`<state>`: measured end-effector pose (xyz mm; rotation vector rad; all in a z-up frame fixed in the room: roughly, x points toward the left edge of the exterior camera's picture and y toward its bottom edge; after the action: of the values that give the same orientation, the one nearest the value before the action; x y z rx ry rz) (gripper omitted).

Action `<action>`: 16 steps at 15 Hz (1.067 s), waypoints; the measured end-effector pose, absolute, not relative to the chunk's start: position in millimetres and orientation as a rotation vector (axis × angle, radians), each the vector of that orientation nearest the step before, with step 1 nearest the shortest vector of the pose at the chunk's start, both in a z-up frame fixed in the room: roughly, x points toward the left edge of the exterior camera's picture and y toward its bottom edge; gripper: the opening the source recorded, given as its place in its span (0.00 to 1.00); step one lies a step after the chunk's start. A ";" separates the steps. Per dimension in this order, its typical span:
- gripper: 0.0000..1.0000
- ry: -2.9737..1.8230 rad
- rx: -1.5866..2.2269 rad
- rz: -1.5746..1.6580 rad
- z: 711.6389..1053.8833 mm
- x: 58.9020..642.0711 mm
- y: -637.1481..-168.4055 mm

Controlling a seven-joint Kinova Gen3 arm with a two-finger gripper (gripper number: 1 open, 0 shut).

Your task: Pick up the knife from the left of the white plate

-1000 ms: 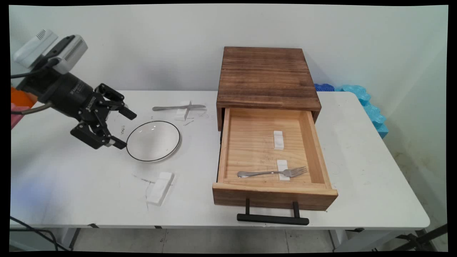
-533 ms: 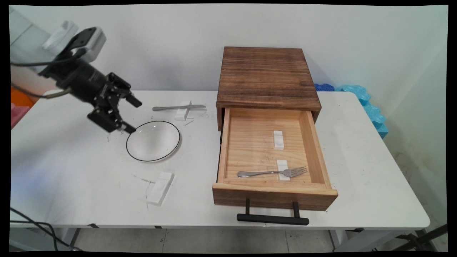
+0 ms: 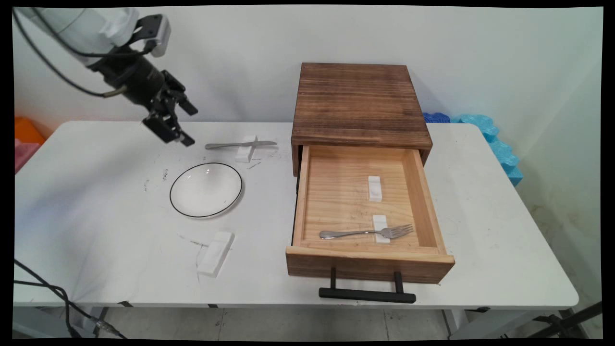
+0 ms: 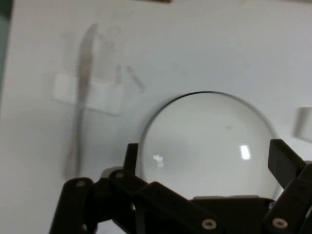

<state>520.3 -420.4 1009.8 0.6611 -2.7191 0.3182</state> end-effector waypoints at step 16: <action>1.00 -2.871 0.619 0.343 934.9 553.3 -557.6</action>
<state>553.3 -557.6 934.9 0.6191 -2.8707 0.3430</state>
